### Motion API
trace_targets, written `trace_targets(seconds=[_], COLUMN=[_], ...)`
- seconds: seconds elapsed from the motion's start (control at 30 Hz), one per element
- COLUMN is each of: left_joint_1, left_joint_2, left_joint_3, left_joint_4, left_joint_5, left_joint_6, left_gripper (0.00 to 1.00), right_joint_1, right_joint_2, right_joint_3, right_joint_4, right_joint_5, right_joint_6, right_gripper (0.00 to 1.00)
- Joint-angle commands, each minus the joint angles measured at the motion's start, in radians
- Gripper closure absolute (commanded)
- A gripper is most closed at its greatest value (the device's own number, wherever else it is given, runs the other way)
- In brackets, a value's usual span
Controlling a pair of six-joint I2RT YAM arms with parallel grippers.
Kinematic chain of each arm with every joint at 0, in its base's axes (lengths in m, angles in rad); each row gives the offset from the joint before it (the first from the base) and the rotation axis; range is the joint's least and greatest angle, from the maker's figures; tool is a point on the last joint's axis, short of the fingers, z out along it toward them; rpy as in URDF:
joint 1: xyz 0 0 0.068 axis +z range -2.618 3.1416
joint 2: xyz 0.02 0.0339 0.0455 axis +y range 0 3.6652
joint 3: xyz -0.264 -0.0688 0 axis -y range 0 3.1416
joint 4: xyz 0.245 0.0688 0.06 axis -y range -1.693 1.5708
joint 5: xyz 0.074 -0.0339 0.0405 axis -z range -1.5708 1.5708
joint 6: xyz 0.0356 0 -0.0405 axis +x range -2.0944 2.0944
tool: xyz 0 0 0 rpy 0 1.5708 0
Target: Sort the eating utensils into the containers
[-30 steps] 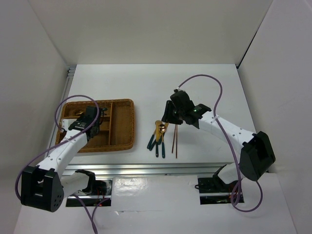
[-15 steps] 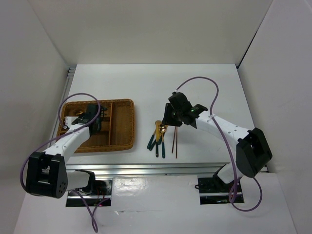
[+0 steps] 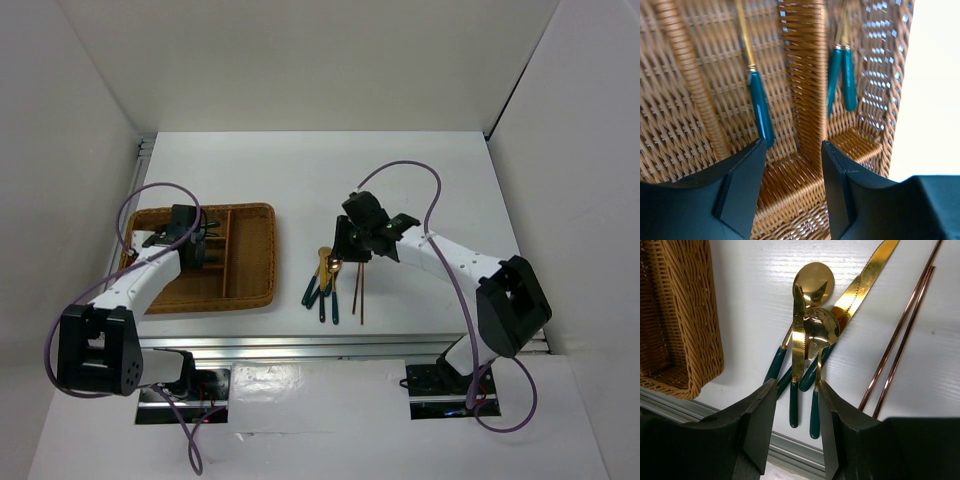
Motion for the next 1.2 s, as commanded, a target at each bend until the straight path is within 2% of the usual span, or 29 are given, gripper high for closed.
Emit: trace_targets(seconds=[0.0,0.17,0.27,0.37,0.4,0.57,0.73,1.03,1.17], left_joint_1=[0.007,0.007,0.007,0.007,0.007,-0.002,-0.012,-0.021,-0.021], left_joint_2=[-0.028,-0.141,-0.201,-0.244,-0.253,-0.189,-0.180,-0.180,-0.200], left_joint_3=[0.059,0.068,0.058,0.033,0.033,0.087,0.084,0.052,0.042], left_joint_4=[-0.037,-0.014,0.075,0.230,0.259,0.281,0.319,0.286,0.286], left_joint_5=[0.017,0.087,0.158,0.312,0.403,0.558,0.646,0.600,0.569], left_joint_6=[0.074,0.263,0.418,0.635,0.681,0.843,0.874,0.924,0.947], left_gripper=[0.38,0.38,0.37,0.36,0.36,0.35,0.30,0.29,0.25], right_joint_1=[-0.004,-0.004,0.014,0.037,0.037,0.046,0.075,0.111,0.111], right_joint_2=[0.013,0.022,0.022,0.033,0.033,0.045,0.054,0.094,0.117], right_joint_3=[0.017,-0.004,-0.037,-0.066,-0.086,-0.124,-0.124,-0.124,-0.124], right_joint_4=[0.004,0.004,0.004,0.004,0.004,0.016,0.016,0.016,0.027], right_joint_5=[-0.022,-0.043,-0.043,-0.043,-0.043,-0.052,-0.043,-0.002,-0.011], right_joint_6=[-0.020,-0.020,0.005,0.014,0.014,0.023,0.034,0.068,0.077], right_gripper=[0.54,0.54,0.54,0.54,0.56,0.57,0.57,0.57,0.57])
